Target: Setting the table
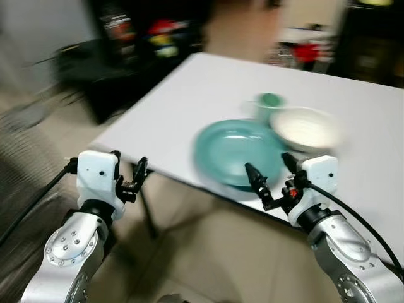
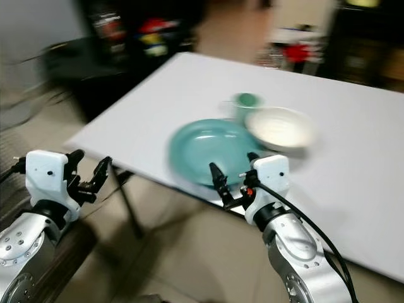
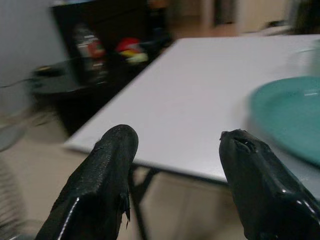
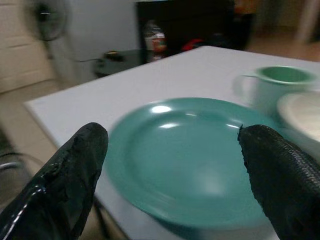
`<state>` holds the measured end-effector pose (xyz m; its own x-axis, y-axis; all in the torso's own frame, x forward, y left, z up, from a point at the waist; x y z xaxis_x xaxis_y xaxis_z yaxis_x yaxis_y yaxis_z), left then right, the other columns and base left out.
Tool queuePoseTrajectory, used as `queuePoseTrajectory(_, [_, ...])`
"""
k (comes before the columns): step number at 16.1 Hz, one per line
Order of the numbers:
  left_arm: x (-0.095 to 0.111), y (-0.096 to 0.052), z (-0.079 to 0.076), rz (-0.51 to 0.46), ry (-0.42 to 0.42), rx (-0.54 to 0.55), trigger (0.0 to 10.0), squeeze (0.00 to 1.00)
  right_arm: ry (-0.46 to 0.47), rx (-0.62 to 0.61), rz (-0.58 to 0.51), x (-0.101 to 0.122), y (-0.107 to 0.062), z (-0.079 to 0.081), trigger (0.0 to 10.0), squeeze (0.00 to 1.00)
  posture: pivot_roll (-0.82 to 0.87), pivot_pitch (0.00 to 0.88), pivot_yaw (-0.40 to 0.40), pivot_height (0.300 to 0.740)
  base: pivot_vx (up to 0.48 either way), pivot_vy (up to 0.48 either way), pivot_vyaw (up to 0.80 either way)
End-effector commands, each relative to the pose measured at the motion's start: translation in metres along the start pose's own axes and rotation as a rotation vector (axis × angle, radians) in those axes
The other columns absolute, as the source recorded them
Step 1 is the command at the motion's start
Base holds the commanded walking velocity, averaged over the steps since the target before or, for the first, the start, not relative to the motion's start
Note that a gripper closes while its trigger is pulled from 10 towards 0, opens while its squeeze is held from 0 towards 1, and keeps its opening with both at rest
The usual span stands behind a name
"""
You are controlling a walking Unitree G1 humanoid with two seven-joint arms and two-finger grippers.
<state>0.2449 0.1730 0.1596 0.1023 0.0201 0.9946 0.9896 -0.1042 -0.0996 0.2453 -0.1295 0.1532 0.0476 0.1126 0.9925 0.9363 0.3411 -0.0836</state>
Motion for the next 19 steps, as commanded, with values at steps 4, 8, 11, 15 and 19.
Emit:
queuePoseTrajectory(4, [0.001, 0.001, 0.005, -0.010, 0.007, 0.020, 10.0, 0.00, 0.041, -0.024, -0.011, -0.001, -0.002, -0.004, 10.0, 1.00, 0.01, 0.000, 0.089, 0.740, 0.000, 0.000, 0.80])
queuePoseTrajectory(8, [0.001, -0.003, 0.009, -0.009, 0.010, 0.038, 10.0, 0.00, 0.057, -0.008, -0.005, -0.002, -0.005, -0.004, 10.0, 1.00, 0.02, 0.000, 0.076, 0.740, 0.000, 0.000, 0.80])
queuePoseTrajectory(11, [0.002, 0.004, 0.006, -0.031, -0.009, 0.041, 10.0, 0.00, 0.061, -0.014, -0.004, -0.002, 0.003, -0.007, 10.0, 1.00, 0.00, 0.000, 0.064, 0.740, 0.000, 0.000, 0.80])
queuePoseTrajectory(15, [0.001, 0.000, 0.005, -0.034, -0.017, 0.051, 10.0, 0.00, 0.071, -0.024, -0.007, 0.000, 0.005, -0.014, 10.0, 1.00, 0.01, 0.000, 0.038, 0.740, 0.000, 0.000, 0.80])
queuePoseTrajectory(19, [0.004, 0.003, 0.006, -0.043, -0.038, 0.044, 10.0, 0.00, 0.047, 0.033, -0.013, 0.002, 0.006, -0.006, 10.0, 1.00, 0.01, 0.000, 0.039, 0.740, 0.000, 0.000, 0.80])
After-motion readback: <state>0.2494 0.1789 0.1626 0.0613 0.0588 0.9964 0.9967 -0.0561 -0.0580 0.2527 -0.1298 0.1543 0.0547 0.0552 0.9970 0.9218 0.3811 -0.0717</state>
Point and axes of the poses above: a point about 5 cm out from each wrist's last joint towards the gripper, its own y axis pointing out of the wrist towards the gripper, its own x axis along the axis of the wrist's last joint, z = x × y, the point moved 3 cm from there along y, pointing out of the wrist towards the gripper, and after that the axes turned 8 degrees about -y, right-handed, at the moved point
